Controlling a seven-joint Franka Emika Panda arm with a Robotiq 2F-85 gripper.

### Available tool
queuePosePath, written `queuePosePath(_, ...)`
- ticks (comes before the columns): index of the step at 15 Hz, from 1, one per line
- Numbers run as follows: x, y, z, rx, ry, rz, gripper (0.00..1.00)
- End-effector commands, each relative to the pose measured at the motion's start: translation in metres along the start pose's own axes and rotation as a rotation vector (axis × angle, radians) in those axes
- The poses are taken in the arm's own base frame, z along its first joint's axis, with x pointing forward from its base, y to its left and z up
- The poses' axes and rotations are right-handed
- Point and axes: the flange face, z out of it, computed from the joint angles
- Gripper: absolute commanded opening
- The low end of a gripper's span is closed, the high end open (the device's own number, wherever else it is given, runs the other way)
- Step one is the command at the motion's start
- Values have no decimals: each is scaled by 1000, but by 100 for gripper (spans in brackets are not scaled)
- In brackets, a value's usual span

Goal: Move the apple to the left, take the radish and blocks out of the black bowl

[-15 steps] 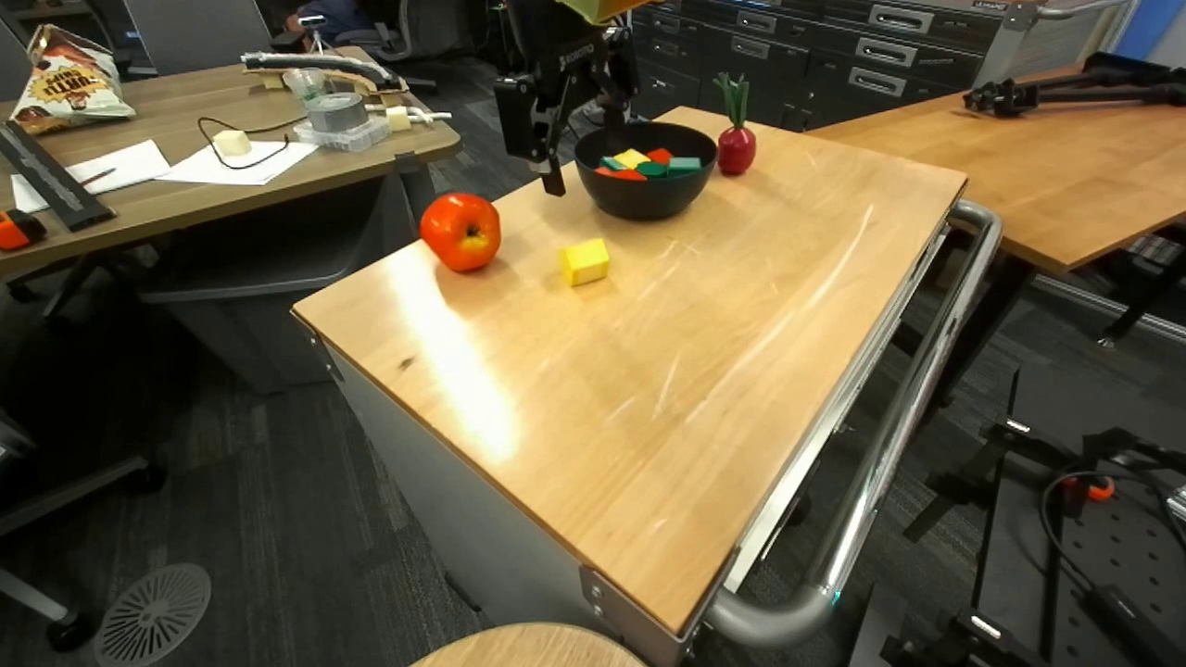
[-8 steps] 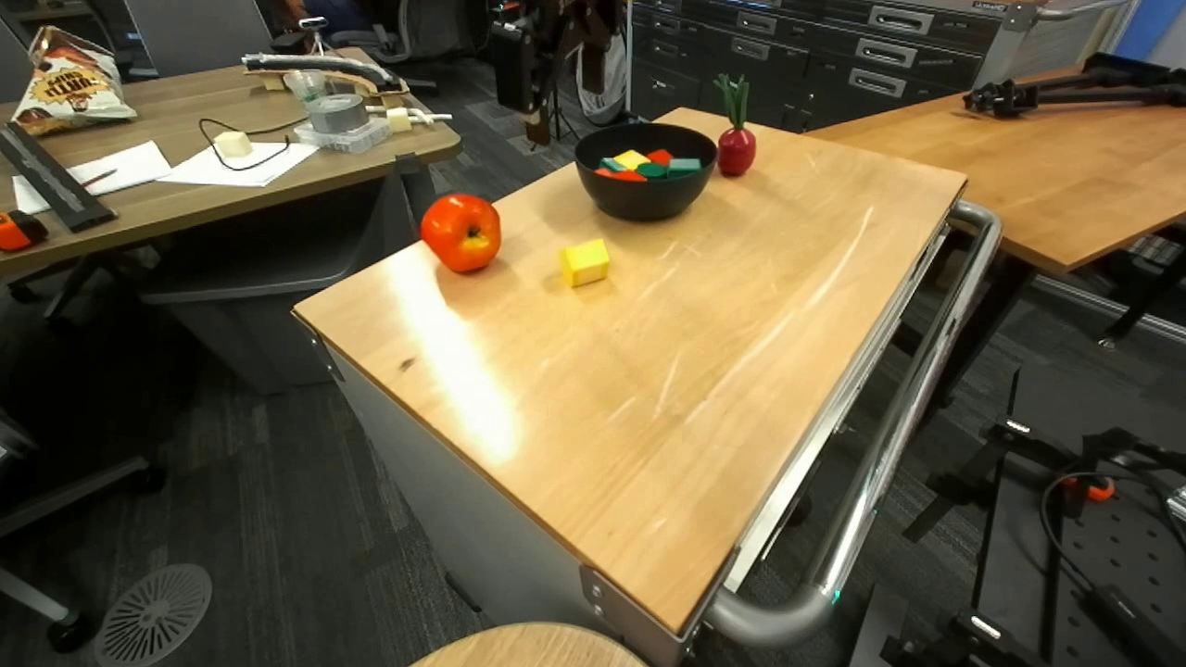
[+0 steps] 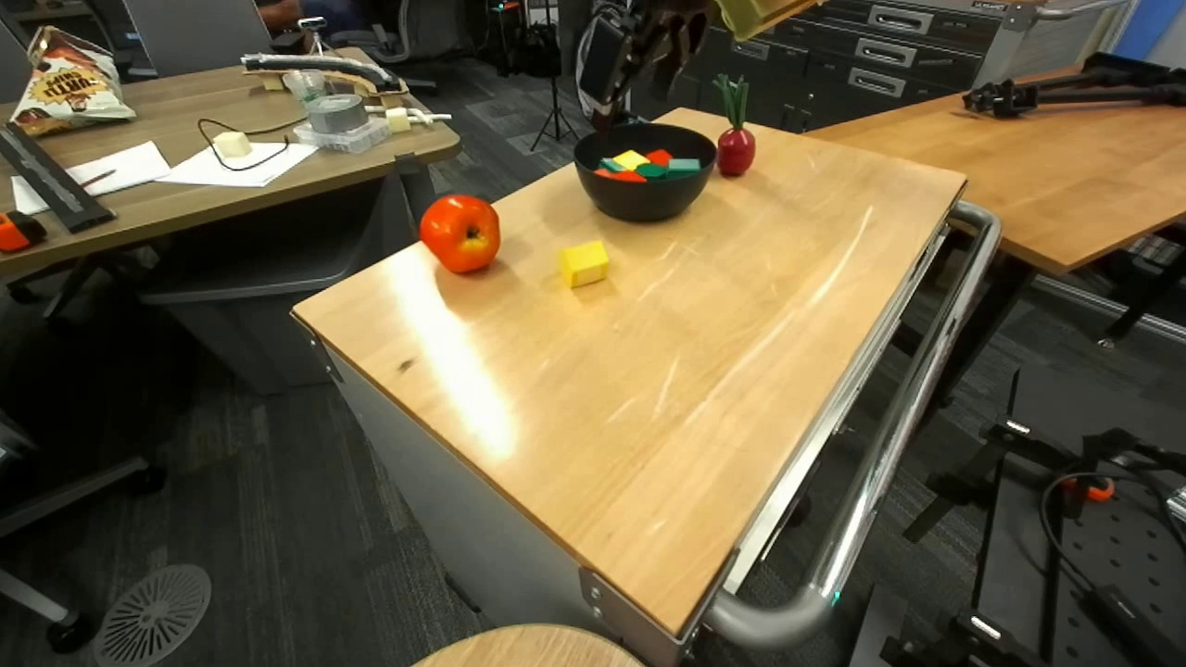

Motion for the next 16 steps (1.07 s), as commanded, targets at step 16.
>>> queuePosePath(16,59,67,17,50,-292,-142,100)
